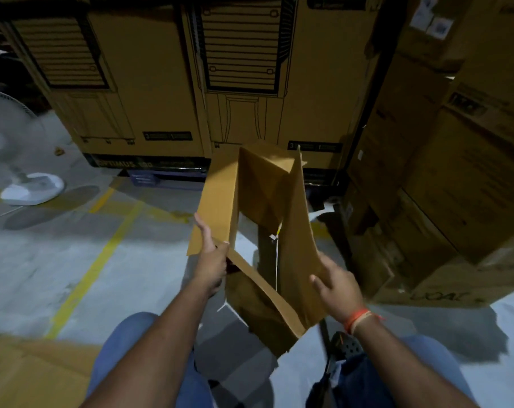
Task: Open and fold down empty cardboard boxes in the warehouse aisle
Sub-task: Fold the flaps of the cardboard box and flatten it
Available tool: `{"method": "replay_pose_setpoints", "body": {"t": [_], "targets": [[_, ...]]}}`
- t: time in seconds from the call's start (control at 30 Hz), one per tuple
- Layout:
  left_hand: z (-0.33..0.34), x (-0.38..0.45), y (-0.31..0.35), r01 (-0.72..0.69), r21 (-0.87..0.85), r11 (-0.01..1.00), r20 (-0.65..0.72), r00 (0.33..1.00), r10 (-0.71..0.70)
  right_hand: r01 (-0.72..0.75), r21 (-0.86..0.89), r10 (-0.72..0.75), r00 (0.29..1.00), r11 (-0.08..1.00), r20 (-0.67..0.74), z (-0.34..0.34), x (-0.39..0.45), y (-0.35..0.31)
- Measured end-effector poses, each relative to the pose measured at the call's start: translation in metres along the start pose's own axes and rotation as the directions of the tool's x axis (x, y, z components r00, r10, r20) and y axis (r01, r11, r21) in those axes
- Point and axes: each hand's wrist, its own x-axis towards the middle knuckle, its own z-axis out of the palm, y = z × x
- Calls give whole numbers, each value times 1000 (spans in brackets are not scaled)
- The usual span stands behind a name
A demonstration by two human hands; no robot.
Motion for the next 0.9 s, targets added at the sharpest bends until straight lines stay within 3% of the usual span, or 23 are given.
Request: {"method": "replay_pose_setpoints", "body": {"t": [0.07, 0.13, 0.2, 0.33, 0.47, 0.7, 0.9], "targets": [[12, 2, 2, -138, 233, 963, 42, 990, 132, 86, -100, -86, 996, 991, 12, 6, -11, -12], [23, 7, -3, -255, 364, 896, 159, 965, 210, 180, -88, -179, 984, 980, 15, 14, -22, -27], [35, 8, -7, -299, 413, 860, 245, 946, 211, 252, -64, -251, 968, 965, 24, 24, -27, -35], [45, 8, -21, -298, 513, 805, 376, 921, 102, 233, -128, -223, 971, 964, 91, 44, -31, -35], [45, 11, -28, -124, 489, 864, 336, 940, -55, 242, -172, -218, 965, 955, 147, 52, -35, -36], [47, 15, -36, -15, 568, 823, 189, 975, -113, 241, -247, -195, 961, 939, 198, 64, -29, -42], [31, 28, -53, 113, 542, 833, 96, 976, -195, 324, -337, -233, 930, 884, 284, 81, -31, -39]]}}
